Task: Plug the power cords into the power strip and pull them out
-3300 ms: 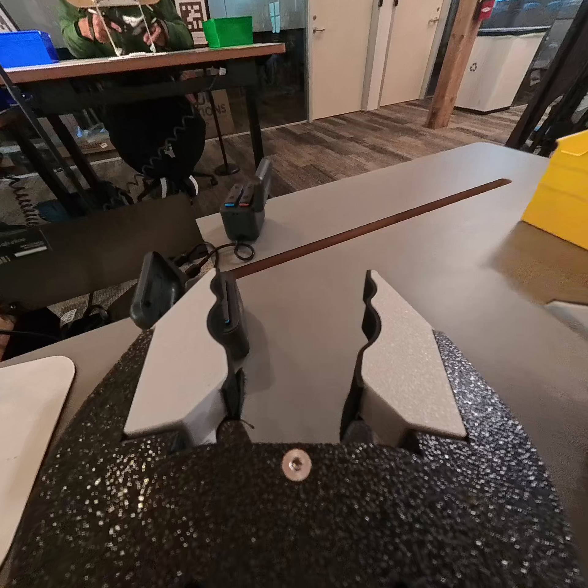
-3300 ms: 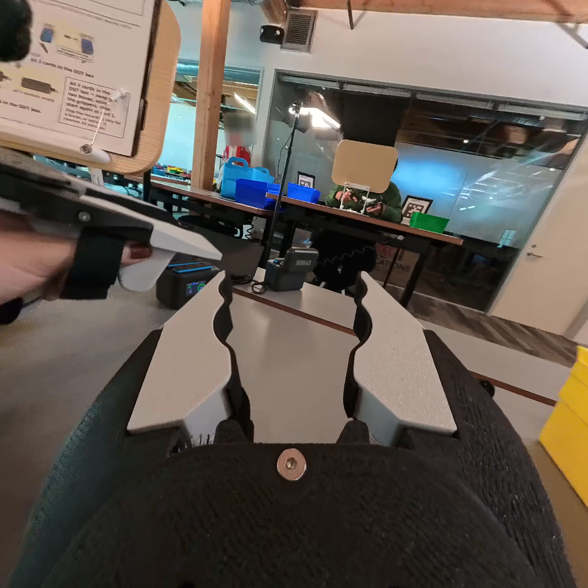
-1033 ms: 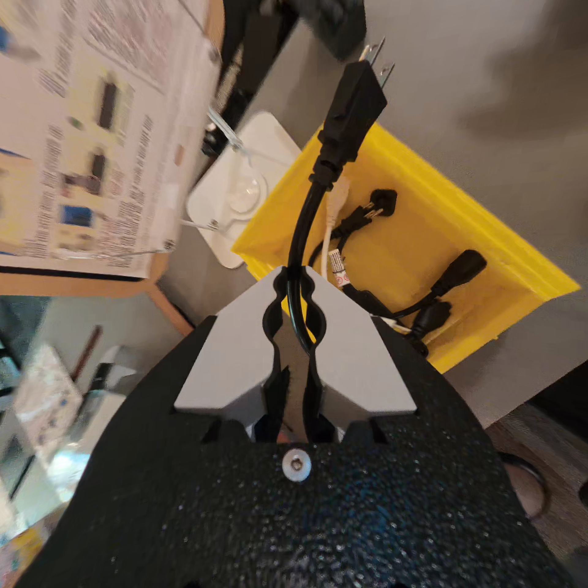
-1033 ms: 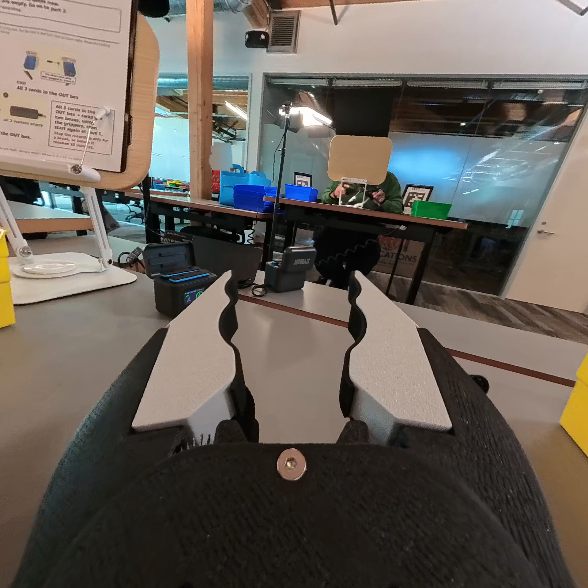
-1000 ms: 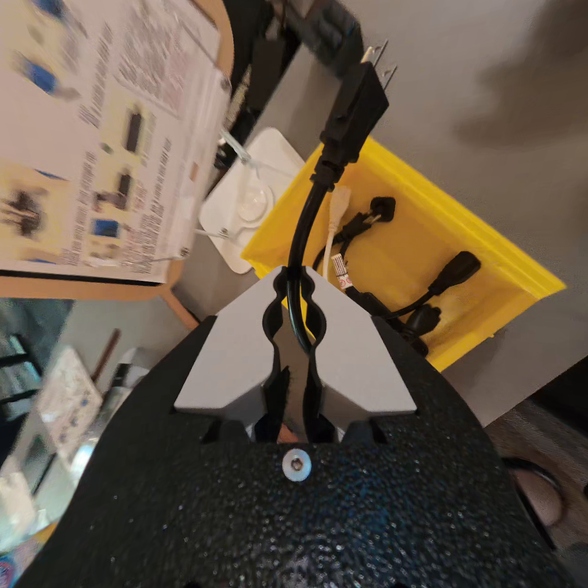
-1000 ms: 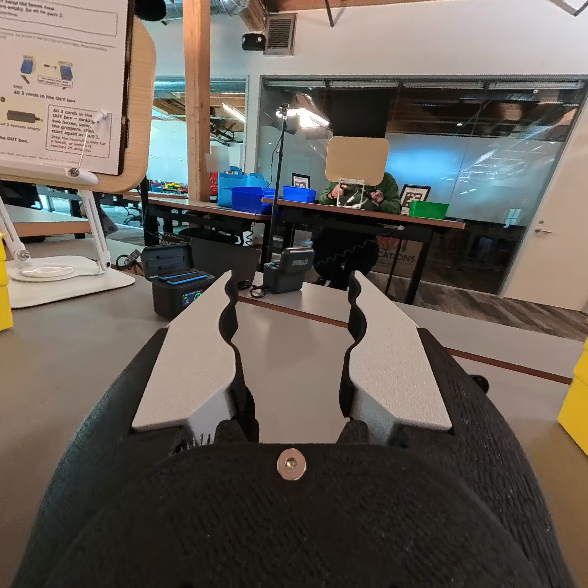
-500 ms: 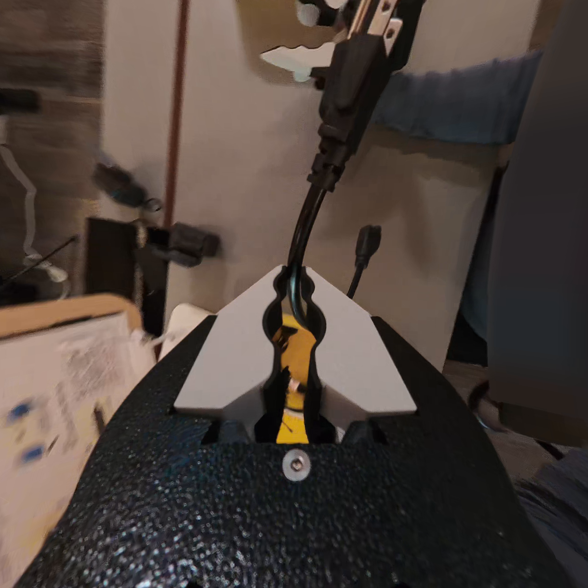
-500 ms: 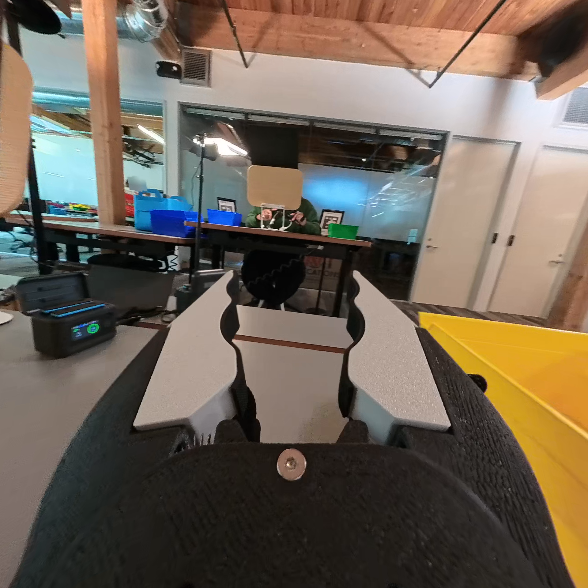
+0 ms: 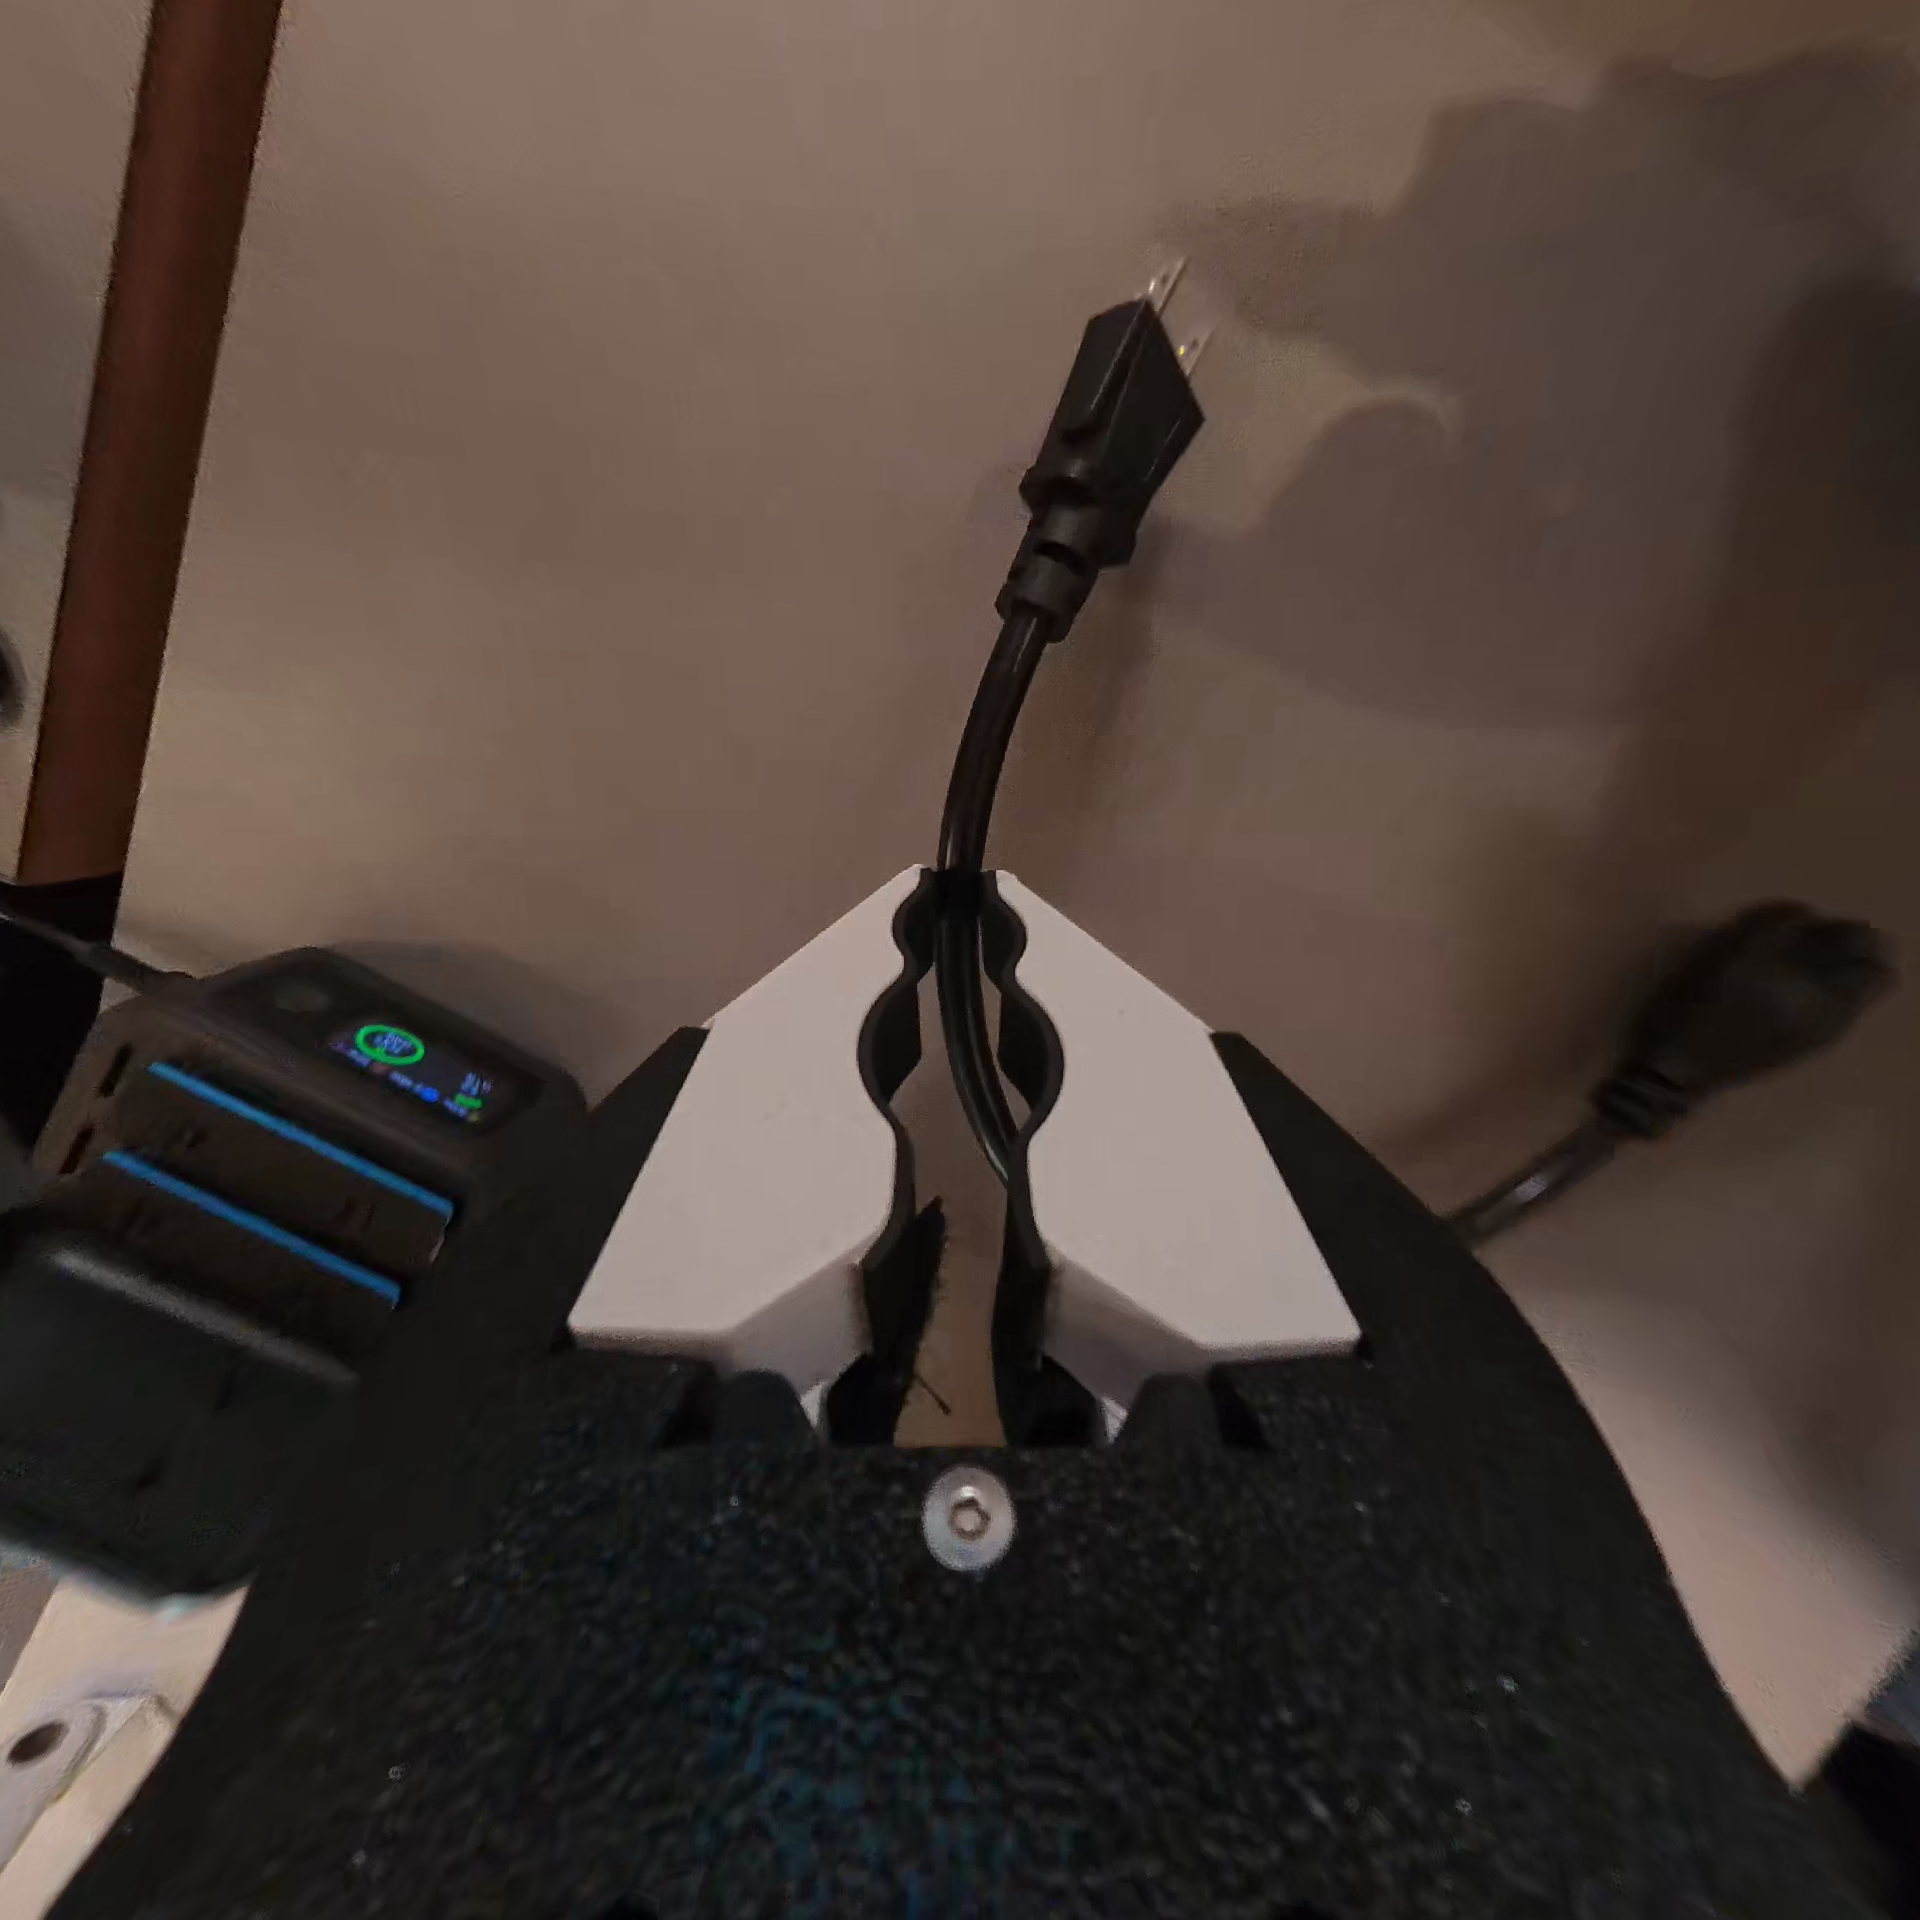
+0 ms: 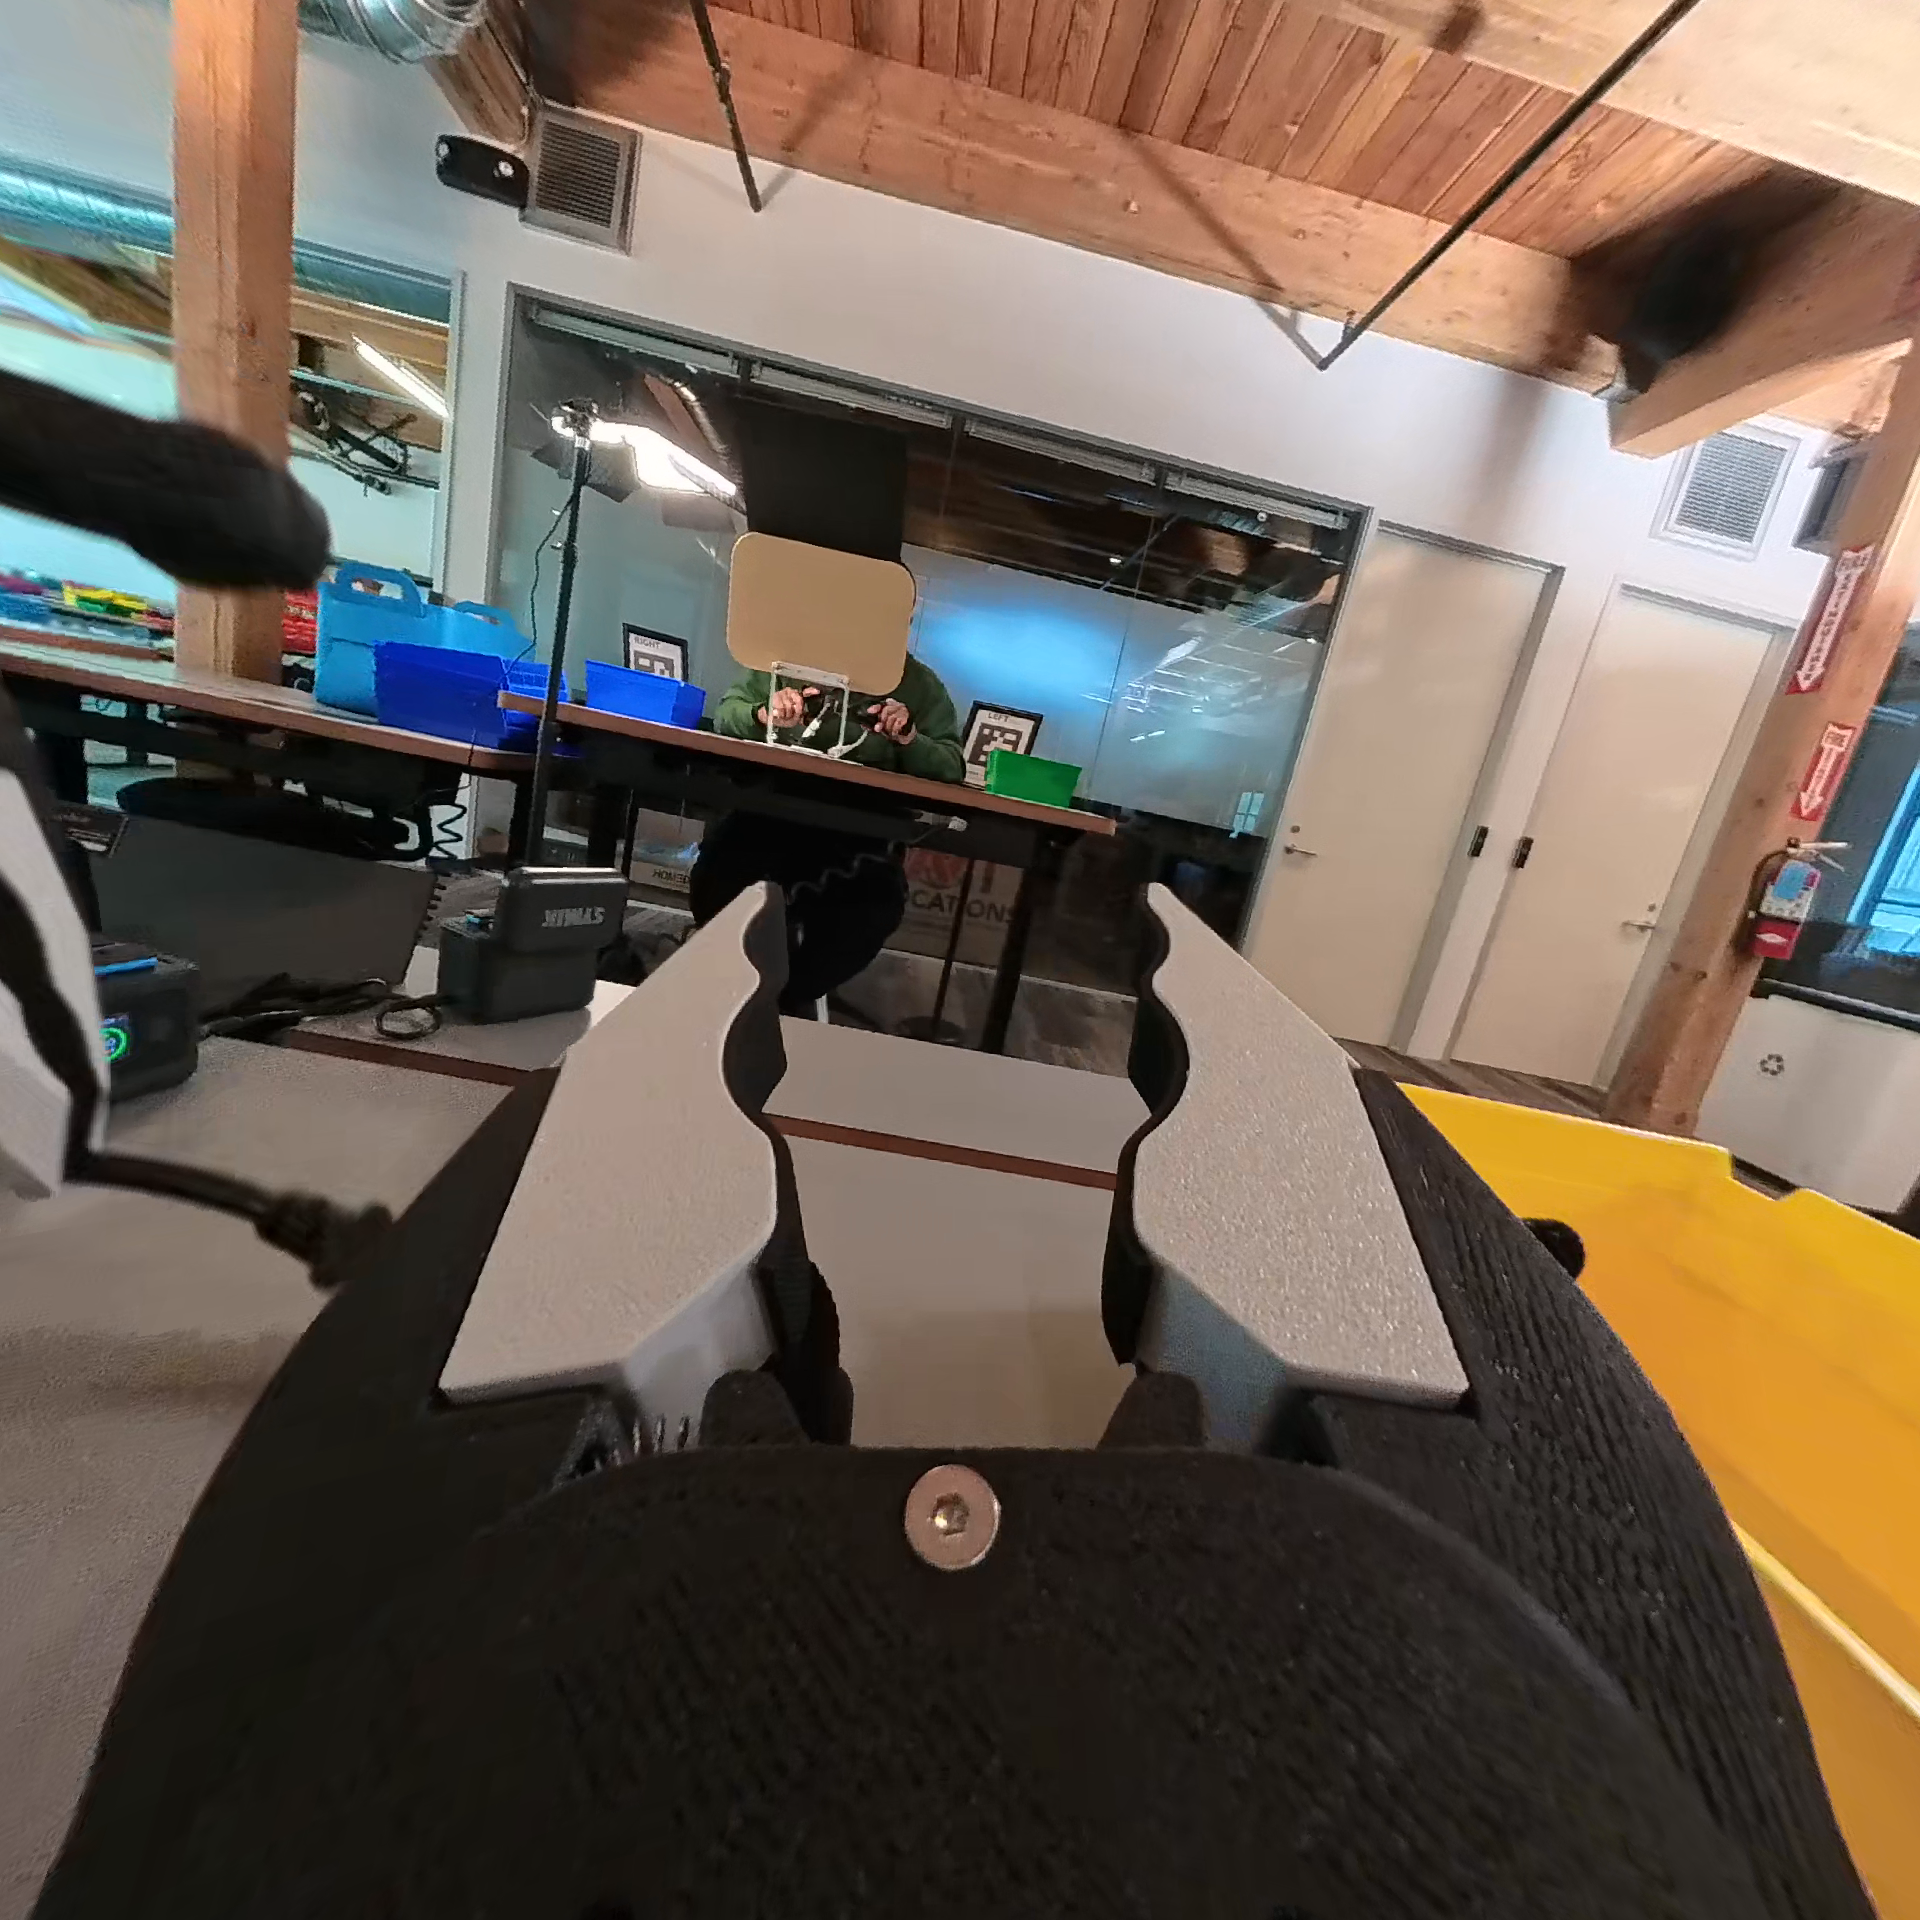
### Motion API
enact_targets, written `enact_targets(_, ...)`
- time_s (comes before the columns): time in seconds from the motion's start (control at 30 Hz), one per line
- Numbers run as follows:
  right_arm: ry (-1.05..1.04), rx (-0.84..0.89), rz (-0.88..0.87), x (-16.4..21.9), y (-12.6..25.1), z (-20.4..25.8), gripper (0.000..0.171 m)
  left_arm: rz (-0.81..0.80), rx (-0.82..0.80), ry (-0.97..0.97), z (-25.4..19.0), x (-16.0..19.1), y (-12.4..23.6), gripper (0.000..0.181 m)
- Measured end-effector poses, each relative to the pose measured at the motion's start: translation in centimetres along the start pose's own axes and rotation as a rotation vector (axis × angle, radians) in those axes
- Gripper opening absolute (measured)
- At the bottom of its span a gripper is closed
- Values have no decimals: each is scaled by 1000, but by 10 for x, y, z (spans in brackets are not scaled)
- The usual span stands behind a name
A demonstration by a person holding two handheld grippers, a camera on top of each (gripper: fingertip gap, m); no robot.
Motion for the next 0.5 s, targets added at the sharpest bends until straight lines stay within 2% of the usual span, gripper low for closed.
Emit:
enact_targets(0.07,-1,-5,0,0,0,1,65,-24,-33,5,7,-3,-16,9)
enact_targets(0.1,-2,-6,2,0,0,2,65,-57,-1,12,3,-7,-21,11)
enact_targets(0.17,-8,-10,4,1,0,2,66,-112,110,47,-14,-13,-20,44)
enact_targets(0.23,-10,-16,5,1,0,4,66,-174,108,-10,-31,-16,4,64)
enact_targets(0.3,-11,-19,2,0,1,5,66,-232,36,-81,-50,-6,46,69)
enact_targets(0.4,-17,-35,9,1,0,10,66,-242,-149,-104,-61,48,120,70)
enact_targets(0.5,-2,-52,8,1,0,17,66,-209,-353,44,-40,132,179,84)
Point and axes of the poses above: each gripper's, where its closed fingertips meet, y back along the fingers, x out of its underside, z = x × y across the jaws, the point moved 2 cm from there along y, back along the fingers, and after that the axes turned 12 degrees about x, right-handed, at the moved point
